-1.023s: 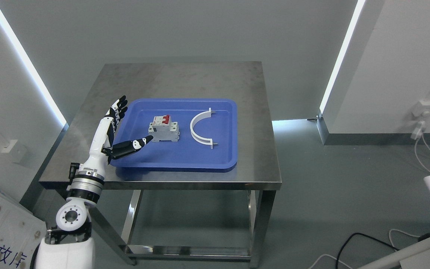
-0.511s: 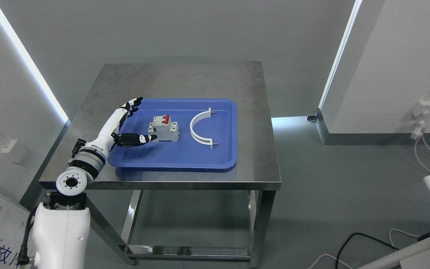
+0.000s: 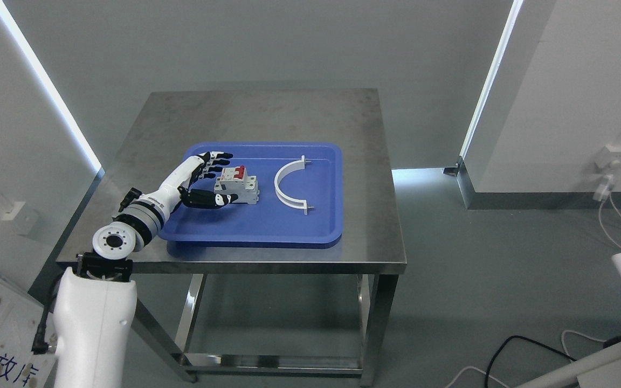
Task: Place circuit breaker on shelf
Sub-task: 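Close the left hand around the circuit breaker, then lift the circuit breaker up off the tray with the left hand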
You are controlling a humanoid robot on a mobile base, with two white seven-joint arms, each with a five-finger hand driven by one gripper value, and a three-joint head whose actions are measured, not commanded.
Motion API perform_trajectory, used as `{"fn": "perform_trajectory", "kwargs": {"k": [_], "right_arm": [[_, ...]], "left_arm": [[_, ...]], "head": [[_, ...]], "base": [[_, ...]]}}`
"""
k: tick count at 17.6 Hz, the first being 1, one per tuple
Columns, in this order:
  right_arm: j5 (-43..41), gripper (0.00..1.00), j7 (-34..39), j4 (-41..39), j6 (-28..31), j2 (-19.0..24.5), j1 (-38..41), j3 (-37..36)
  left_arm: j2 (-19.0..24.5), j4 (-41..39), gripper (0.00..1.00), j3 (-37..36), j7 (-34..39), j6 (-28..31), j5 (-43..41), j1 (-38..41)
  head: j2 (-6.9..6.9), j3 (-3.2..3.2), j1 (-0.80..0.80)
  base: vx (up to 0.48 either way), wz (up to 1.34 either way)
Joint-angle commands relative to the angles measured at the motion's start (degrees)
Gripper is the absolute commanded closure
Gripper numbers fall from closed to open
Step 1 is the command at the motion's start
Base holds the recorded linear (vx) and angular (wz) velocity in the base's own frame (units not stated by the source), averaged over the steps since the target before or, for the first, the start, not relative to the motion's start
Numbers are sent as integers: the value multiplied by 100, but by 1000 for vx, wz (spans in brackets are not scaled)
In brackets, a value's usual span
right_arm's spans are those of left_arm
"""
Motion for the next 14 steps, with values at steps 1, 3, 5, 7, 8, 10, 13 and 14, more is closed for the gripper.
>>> {"fn": "perform_trajectory", "kwargs": {"k": [1,3,5,7,8,10,13,14], "right_arm": [[0,0,3,0,315,-100,0,114],[0,0,3,0,315,-100,0,114],[0,0,3,0,315,-100,0,114],[0,0,3,0,315,-100,0,114],[0,0,3,0,315,-100,0,114],[0,0,3,0,315,-100,0,114],[0,0,3,0,315,-100,0,114],[0,0,3,0,315,-100,0,114]], "left_arm": [[48,553,47,-49,55,-167,-280,-69],[22,553,69,161,126,-483,-280,-69],[13,561,89,363,126,-860,-280,-69],[-13,588,92,478,178,-1055,-271,-69],[-109,570,92,626,292,-1108,-228,-78],[-502,509,92,1431,599,-1545,148,-401],[-502,500,91,1981,1160,-2669,1106,-430],[-502,500,91,1955,1520,-3038,1317,-334]], "head": [[0,0,0],[0,0,0],[0,0,0],[0,0,0],[0,0,0],[0,0,0],[0,0,0],[0,0,0]], "base": [[0,0],[0,0],[0,0],[0,0],[0,0],[0,0],[0,0],[0,0]]}}
